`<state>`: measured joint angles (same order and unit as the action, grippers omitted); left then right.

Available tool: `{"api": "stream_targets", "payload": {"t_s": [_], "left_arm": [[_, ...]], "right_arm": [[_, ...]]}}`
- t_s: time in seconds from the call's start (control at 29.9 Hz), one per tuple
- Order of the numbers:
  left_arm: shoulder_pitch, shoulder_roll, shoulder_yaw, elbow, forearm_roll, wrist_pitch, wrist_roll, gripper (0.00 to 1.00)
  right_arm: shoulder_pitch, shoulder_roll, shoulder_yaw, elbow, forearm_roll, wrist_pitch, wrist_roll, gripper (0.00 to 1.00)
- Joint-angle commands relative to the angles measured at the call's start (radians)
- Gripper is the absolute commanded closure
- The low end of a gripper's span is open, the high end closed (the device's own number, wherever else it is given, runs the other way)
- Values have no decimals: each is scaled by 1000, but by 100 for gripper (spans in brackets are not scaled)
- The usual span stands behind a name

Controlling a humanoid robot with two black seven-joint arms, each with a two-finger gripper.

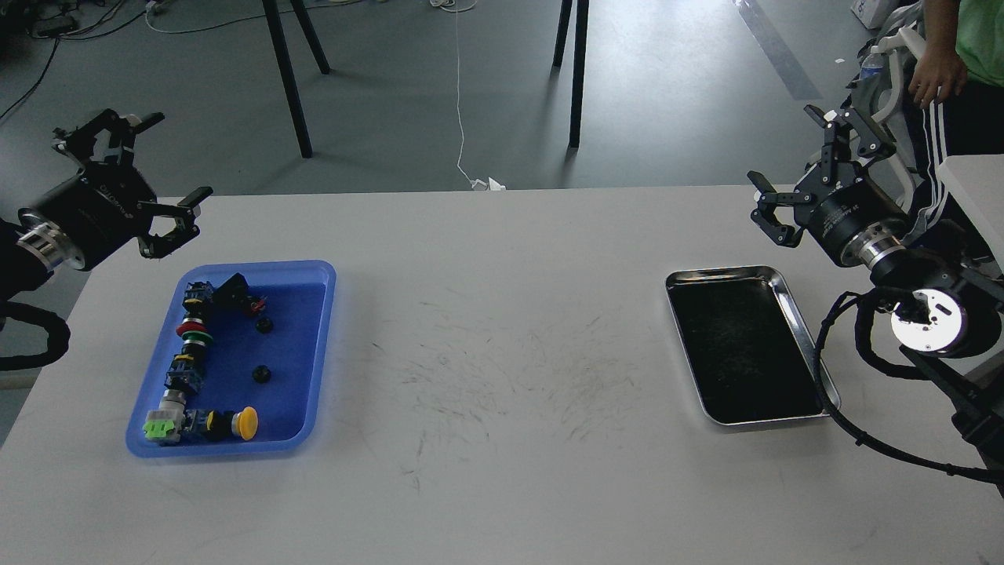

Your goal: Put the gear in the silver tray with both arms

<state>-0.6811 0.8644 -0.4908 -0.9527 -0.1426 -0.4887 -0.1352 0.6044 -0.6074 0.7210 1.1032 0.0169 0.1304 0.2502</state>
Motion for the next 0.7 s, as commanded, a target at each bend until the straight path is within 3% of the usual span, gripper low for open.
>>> {"api": "stream_targets", "payload": {"t_s": [0.0,0.43,0.47,0.57,0.6,0.63,0.67], "left_arm": [[0,7,0,-1,0,0,0,1],[-2,39,-11,-3,-8,0,38,1],[-2,39,-6,3,-11,0,73,1],[-3,41,-37,9,-35,0,259,1],[-2,36,-79,18,-64,0,445,1],[-2,36,-109,28,-90,0,548,1],[0,32,-127,38,-115,0,616,1]], "right_arm": [[-2,0,0,1,0,0,1,1],[-3,0,0,1,0,1,1,1],[-3,0,0,1,0,0,1,1],[-5,0,0,1,0,0,1,1],[-5,-2,0,3,0,1,1,1],[-5,-2,0,3,0,2,1,1],[-5,-5,0,3,0,2,1,1]]}}
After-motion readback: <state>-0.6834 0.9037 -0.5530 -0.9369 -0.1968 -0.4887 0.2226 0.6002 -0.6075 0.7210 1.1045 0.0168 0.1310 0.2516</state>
